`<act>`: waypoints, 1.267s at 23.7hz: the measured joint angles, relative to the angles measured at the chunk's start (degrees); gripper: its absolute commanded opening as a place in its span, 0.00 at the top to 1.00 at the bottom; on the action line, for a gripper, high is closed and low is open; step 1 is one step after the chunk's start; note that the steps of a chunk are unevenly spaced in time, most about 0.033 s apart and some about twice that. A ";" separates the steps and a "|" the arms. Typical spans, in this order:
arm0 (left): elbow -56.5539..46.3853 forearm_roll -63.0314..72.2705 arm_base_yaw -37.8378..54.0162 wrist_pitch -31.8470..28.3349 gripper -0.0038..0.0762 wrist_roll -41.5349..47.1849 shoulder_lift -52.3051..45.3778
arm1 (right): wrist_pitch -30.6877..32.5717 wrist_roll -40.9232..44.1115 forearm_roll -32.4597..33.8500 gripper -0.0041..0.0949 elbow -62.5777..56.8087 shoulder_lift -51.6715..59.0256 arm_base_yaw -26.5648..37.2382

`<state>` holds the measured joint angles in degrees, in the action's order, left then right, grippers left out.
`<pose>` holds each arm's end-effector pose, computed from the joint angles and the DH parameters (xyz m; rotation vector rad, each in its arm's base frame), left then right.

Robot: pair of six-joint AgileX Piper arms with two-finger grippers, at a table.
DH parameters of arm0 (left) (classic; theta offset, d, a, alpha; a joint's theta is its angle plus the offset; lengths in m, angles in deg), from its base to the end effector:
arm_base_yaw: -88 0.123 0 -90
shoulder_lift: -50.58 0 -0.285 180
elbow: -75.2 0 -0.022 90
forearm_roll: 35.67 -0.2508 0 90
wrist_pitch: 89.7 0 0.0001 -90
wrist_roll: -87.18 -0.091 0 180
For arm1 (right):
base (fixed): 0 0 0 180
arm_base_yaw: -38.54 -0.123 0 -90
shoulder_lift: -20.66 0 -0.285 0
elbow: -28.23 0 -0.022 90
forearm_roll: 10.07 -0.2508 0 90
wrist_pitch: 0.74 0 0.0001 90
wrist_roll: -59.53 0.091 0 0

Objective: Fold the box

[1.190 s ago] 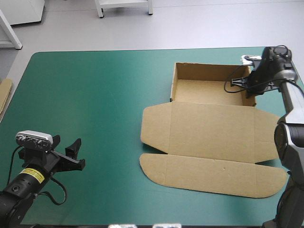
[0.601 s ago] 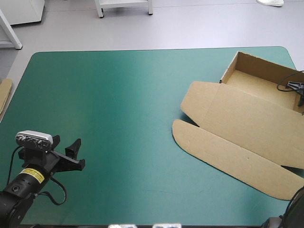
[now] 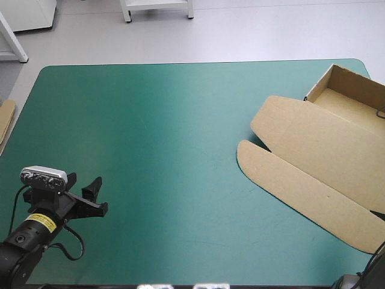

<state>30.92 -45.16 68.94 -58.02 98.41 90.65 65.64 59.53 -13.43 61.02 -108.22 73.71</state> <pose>0.1075 -0.0288 0.3137 0.2253 2.0081 -0.1585 0.3772 -0.2598 0.2535 0.8762 2.6934 -0.0545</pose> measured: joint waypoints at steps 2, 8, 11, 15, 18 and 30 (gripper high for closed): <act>0.00 0.05 0.00 0.05 0.43 0.00 0.00 | 0.00 -0.35 -0.41 0.97 0.06 -0.06 0.00; 0.00 0.24 0.00 0.18 0.43 0.00 0.00 | 0.33 -1.87 -1.45 0.82 0.31 -0.12 0.00; 0.00 0.24 0.00 0.18 0.43 0.00 0.00 | -0.02 -2.57 -1.97 0.45 0.38 -1.26 0.00; 0.00 0.24 0.00 0.43 0.43 0.00 0.00 | 2.57 -2.73 -4.55 0.24 3.18 -2.64 0.00; 0.00 0.24 0.00 0.46 0.44 0.00 0.00 | 3.91 -2.73 -6.45 0.30 5.02 -2.50 -0.06; 0.00 0.24 0.00 0.40 0.45 0.00 0.00 | 4.98 -3.96 -13.75 0.31 4.53 18.79 -0.12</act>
<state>30.92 -44.92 68.94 -57.61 98.41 90.65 70.62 55.58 -27.18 65.55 -89.43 73.59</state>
